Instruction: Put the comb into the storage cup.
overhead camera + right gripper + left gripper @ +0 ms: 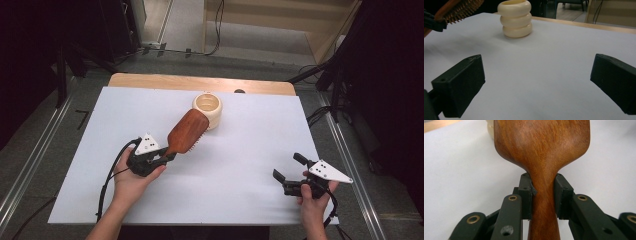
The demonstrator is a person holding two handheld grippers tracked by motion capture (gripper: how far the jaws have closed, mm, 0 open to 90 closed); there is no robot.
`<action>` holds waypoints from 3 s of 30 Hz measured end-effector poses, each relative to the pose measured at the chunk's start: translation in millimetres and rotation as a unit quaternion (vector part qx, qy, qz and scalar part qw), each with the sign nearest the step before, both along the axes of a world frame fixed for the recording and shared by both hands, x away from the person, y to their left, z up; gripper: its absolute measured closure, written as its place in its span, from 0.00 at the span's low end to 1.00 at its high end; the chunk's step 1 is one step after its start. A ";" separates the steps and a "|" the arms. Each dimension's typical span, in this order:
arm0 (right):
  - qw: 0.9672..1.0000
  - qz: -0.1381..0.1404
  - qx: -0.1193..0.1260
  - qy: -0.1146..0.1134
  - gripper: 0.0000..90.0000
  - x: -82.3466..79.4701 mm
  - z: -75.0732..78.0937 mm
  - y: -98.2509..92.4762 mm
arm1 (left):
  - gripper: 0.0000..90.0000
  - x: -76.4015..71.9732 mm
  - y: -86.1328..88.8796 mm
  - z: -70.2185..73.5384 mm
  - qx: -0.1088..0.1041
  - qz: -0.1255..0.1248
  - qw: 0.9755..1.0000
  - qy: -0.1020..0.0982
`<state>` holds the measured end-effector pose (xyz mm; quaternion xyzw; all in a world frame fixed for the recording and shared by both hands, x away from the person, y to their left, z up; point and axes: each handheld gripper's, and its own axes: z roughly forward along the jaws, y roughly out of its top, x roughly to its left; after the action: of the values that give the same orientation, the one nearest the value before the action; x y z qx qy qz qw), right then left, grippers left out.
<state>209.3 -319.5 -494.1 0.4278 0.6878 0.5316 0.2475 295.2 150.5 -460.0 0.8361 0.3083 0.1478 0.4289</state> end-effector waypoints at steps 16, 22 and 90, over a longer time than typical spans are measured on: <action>0.999 0.032 0.012 -0.005 0.00 24.3 36.7 41.8 | 0.80 -9.6 -4.4 6.6 -0.029 0.008 0.999 -0.036; 0.999 0.051 0.015 -0.007 0.00 35.0 49.2 60.5 | 0.80 -16.7 -7.0 3.9 -0.031 0.010 0.998 -0.061; 0.963 0.056 0.202 0.167 0.44 55.3 41.6 173.8 | 0.80 -56.2 -60.5 -28.5 -0.096 -0.038 0.992 -0.075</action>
<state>264.5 -145.7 -452.5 0.5129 0.6204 0.5933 0.0074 238.9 89.9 -488.5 0.7885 0.2555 0.1636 0.5349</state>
